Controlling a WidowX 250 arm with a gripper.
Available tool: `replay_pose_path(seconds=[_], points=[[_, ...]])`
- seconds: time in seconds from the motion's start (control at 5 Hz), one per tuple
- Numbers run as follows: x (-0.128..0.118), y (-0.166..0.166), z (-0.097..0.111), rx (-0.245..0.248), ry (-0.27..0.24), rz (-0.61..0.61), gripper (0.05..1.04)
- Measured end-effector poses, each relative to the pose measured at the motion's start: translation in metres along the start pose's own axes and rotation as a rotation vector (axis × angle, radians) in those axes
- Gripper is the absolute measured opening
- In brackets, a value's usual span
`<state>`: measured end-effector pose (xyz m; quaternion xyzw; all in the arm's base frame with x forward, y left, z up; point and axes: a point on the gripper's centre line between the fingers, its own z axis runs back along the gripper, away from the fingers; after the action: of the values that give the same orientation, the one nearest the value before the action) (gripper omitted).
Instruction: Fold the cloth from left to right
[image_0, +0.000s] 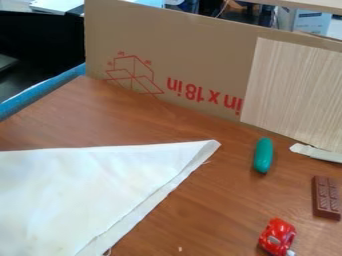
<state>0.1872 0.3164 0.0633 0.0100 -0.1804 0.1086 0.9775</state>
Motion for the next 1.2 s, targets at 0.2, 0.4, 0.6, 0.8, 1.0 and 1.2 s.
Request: replay_pose_path(seconds=[0.2, 0.4, 0.6, 0.8, 1.0, 1.2], points=[[-0.014, 0.015, 0.004, -0.022, 0.010, -0.008, 1.001], [-0.022, 0.019, 0.002, -0.001, 0.005, -0.033, 1.001], [-0.025, 0.026, -0.004, 0.024, 0.001, -0.047, 1.001], [-0.031, 0.028, -0.009, 0.045, 0.012, -0.046, 1.001], [-0.043, 0.030, -0.021, 0.069, 0.049, -0.038, 1.001], [-0.052, 0.032, -0.029, 0.094, 0.082, -0.037, 1.001]])
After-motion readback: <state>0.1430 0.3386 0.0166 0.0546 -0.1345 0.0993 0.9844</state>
